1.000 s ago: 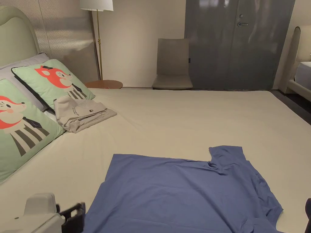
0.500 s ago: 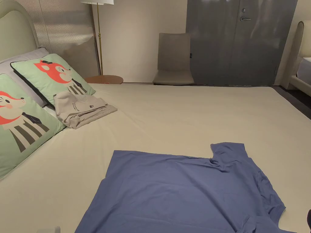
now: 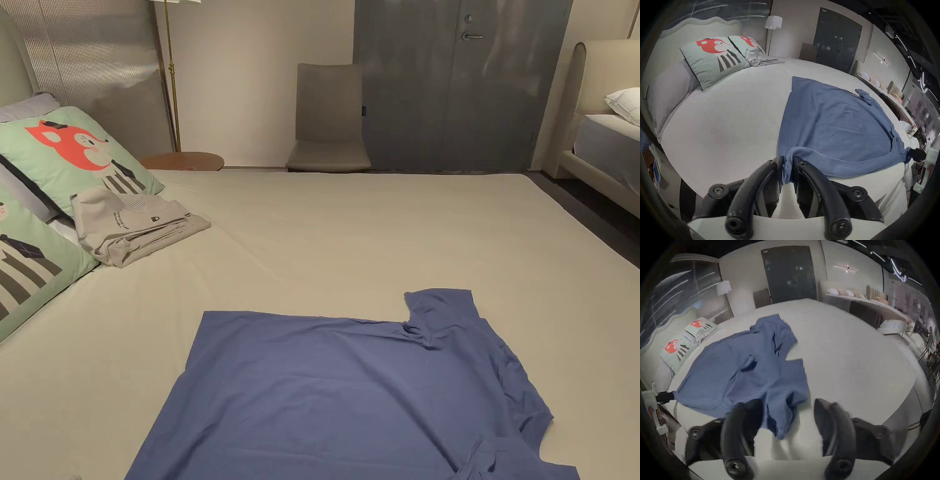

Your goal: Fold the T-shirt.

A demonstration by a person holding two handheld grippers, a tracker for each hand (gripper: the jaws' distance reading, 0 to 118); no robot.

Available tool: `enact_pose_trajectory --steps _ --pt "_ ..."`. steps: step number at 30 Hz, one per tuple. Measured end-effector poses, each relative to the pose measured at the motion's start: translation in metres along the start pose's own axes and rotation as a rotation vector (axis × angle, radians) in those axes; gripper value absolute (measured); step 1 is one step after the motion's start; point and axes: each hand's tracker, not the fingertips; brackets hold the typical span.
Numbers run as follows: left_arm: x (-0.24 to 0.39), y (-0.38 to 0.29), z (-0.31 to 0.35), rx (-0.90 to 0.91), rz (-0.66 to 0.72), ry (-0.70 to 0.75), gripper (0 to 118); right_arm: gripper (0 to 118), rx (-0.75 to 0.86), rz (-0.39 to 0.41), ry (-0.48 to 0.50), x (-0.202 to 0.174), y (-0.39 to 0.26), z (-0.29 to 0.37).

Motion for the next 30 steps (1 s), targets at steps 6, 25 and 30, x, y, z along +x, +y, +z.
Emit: enact_pose_trajectory --steps 6,25,30 --pt "0.002 0.004 0.006 0.012 0.013 -0.014 10 7 0.026 0.022 0.072 -0.005 -0.003 0.008" --pt "0.021 0.160 -0.059 0.161 0.127 -0.030 9 5 0.229 0.054 0.029 -0.034 0.147 -0.056" --pt "0.021 0.183 -0.129 0.063 0.171 0.022 9 5 0.114 0.069 -0.019 -0.037 0.173 -0.124"
